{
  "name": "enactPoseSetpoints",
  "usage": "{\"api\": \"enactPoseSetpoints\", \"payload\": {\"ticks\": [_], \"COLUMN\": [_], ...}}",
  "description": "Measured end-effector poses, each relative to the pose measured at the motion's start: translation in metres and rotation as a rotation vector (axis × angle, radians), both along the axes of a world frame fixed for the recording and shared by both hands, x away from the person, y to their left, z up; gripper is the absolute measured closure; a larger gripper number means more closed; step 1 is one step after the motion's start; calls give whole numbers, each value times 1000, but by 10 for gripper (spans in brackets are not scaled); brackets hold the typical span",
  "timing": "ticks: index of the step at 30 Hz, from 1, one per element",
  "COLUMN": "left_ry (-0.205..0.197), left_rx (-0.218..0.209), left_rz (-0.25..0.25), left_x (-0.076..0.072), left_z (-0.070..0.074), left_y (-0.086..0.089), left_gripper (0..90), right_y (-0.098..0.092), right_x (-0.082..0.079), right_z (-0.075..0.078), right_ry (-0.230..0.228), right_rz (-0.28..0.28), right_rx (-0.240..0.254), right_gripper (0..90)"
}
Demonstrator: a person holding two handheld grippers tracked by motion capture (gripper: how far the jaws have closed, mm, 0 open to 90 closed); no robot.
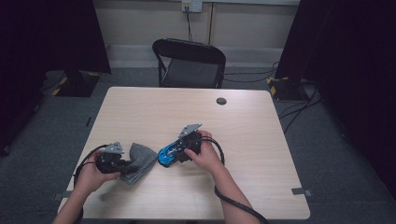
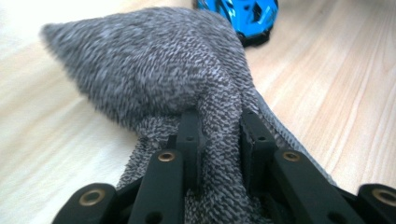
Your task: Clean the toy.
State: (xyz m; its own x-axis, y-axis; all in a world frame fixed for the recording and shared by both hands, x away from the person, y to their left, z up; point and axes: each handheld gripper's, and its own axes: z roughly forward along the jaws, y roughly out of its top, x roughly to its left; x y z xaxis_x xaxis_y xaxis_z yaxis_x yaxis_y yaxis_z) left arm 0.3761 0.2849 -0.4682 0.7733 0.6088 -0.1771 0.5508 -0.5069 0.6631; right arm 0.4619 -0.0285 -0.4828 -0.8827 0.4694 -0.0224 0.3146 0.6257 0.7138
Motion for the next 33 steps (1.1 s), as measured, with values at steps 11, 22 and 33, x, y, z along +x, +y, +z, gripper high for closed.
{"api": "enactPoseSetpoints", "payload": {"ticks": [11, 22, 33], "left_ry": [-95, -120, -129], "left_rx": [4, 19, 9], "left_rz": [41, 40, 31], "left_x": [29, 75, 105], "left_z": [24, 26, 21], "left_y": [-5, -34, -66], "left_gripper": [725, 726, 726], "right_y": [0, -1, -1], "right_x": [0, -1, 0], "right_z": [-1, -1, -1], "right_ry": [0, -4, -9], "right_rz": [-2, 1, 7], "right_rx": [8, 11, 9], "right_gripper": [98, 98, 97]}}
